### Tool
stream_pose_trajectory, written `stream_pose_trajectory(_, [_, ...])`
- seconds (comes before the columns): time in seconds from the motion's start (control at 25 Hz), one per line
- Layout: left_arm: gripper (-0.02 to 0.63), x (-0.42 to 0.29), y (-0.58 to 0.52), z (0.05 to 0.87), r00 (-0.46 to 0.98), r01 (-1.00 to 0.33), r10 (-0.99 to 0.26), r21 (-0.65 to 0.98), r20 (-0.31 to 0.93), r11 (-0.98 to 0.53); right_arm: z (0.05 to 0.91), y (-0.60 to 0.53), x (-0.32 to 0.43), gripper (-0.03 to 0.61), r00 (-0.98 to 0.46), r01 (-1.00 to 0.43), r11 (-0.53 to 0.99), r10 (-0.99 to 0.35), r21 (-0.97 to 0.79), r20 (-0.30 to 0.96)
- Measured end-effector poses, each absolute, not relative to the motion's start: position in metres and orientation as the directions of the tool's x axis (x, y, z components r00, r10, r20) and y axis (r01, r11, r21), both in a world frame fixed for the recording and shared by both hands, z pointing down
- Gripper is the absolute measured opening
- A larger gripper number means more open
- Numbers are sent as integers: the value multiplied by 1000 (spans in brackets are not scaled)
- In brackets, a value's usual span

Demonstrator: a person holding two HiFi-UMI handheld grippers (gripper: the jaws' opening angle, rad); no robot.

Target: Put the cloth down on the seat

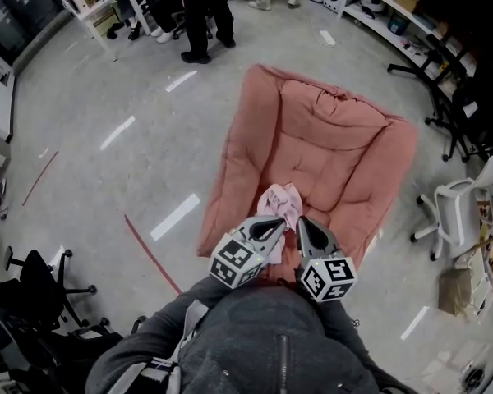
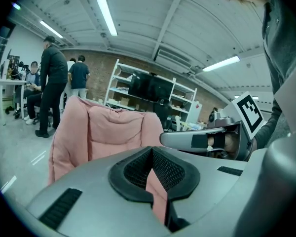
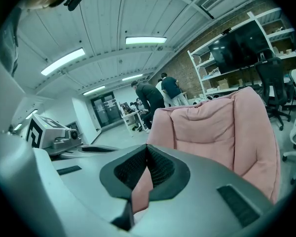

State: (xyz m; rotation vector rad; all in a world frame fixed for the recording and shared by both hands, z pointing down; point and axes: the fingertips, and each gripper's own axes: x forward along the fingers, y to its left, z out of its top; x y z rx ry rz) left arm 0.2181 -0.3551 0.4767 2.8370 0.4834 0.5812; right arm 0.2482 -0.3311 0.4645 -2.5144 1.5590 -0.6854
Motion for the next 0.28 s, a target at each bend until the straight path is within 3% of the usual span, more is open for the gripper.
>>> stream_pose_trajectory(0.28, [9, 213, -355, 479, 869, 267, 350, 262, 350, -927, 468, -328, 245, 9, 373, -818, -476, -867, -324, 331])
